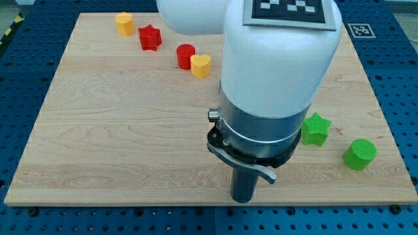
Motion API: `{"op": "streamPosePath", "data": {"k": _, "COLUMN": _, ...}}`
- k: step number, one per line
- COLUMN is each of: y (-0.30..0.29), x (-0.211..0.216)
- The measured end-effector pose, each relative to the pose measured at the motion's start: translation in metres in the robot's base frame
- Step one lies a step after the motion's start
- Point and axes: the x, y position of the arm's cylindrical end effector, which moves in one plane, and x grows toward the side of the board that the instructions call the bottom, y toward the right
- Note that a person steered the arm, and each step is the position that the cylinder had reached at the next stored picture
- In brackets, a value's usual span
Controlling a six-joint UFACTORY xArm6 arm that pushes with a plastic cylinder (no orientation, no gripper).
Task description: Move the blue cube to the top center
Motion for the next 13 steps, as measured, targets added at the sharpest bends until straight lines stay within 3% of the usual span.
{"op": "streamPosePath", "data": {"k": 3, "y": 0.000, "x": -0.002}}
{"op": "streamPosePath", "data": {"k": 6, "y": -0.001, "x": -0.094}}
{"op": "streamPosePath", "data": {"k": 7, "y": -0.001, "x": -0.094}}
{"op": "streamPosePath", "data": {"k": 9, "y": -0.001, "x": -0.151}}
{"op": "streamPosePath", "data": {"k": 13, "y": -0.001, "x": -0.186}}
